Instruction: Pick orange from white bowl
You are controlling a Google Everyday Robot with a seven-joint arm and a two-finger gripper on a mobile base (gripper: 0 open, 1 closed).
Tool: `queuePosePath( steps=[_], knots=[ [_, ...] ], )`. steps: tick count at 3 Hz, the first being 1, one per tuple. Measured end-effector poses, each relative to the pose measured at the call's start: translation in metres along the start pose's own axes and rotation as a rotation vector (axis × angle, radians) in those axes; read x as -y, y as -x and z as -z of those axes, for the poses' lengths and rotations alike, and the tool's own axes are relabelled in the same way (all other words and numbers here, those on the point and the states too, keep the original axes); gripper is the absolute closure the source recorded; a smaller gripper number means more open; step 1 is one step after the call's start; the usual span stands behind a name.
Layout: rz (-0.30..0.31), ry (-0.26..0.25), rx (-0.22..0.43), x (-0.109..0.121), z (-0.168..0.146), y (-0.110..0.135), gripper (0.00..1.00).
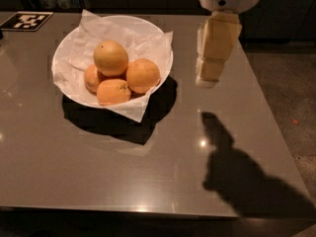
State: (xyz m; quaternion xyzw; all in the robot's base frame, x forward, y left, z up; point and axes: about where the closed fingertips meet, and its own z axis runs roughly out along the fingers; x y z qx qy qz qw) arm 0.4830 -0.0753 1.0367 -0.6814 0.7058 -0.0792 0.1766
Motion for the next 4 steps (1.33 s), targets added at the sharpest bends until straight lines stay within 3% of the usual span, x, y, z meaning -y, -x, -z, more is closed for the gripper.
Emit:
queuePosePath(
  steps=[1,2,3,4],
  knots=[
    [0.046,0.008,0.032,0.009,-0.004,0.053,0.00],
    [0.116,0.005,0.073,0.021,-0.017,0.123,0.00],
    [0.118,-0.017,0.093,0.024,-0.014,0.130,0.00],
    [0.080,0.034,0.187,0.040,-0.031,0.149,0.00]
  ],
)
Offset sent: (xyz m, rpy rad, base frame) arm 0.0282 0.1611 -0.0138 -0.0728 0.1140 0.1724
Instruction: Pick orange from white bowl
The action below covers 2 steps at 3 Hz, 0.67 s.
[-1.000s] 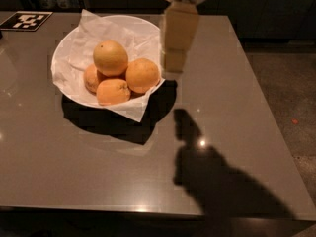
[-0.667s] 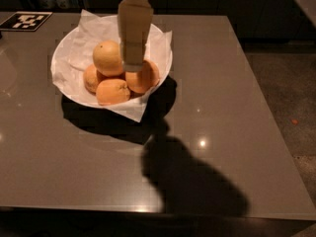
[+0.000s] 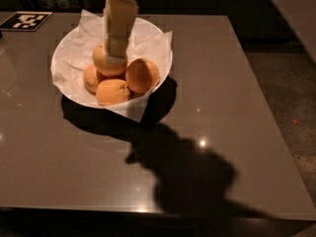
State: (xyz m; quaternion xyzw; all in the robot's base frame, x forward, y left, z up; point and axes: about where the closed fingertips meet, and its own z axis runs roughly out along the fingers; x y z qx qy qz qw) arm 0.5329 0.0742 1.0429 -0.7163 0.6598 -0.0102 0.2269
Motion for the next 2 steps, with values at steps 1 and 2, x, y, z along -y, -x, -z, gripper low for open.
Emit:
queuePosePath(
  steps=[1,2],
  knots=[
    [-0.047,0.098,0.076,0.013,-0.031,0.010,0.00],
    [-0.094,0.171,0.116,0.018,-0.052,0.013,0.11]
  ],
)
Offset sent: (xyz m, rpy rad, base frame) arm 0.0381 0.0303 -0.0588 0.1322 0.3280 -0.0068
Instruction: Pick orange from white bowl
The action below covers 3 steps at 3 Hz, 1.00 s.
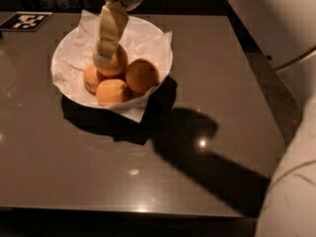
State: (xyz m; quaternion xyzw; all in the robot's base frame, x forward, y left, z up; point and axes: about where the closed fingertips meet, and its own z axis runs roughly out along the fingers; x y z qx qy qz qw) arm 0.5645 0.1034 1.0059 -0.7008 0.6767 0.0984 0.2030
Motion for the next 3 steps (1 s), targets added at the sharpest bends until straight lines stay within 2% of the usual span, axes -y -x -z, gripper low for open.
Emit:
queuePosePath(
  steps=[1,2,3],
  knots=[
    [-0.034,0.031,0.009,0.004,-0.013,-0.002,0.13],
    [-0.057,0.037,0.004,0.010,-0.019,-0.006,0.13],
    [-0.059,0.052,-0.010,0.012,-0.030,-0.004,0.16]
  ],
)
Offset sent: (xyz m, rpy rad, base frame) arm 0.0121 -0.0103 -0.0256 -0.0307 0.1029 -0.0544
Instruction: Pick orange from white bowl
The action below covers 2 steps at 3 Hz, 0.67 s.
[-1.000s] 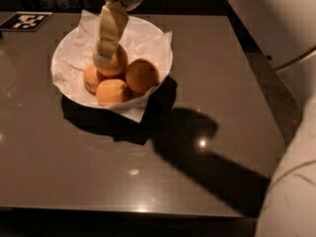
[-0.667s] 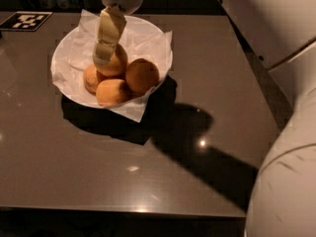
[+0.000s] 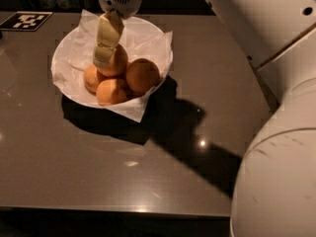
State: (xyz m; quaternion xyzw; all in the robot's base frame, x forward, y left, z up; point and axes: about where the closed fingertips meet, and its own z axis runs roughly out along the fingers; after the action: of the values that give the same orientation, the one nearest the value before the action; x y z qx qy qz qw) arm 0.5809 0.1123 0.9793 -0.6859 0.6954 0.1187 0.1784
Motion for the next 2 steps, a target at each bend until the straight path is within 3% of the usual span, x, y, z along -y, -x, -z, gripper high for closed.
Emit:
queuePosePath(
  steps=[2],
  knots=[
    [-0.007,-0.008,-0.069,0.0127,-0.0172,-0.0117,0.16]
  ],
)
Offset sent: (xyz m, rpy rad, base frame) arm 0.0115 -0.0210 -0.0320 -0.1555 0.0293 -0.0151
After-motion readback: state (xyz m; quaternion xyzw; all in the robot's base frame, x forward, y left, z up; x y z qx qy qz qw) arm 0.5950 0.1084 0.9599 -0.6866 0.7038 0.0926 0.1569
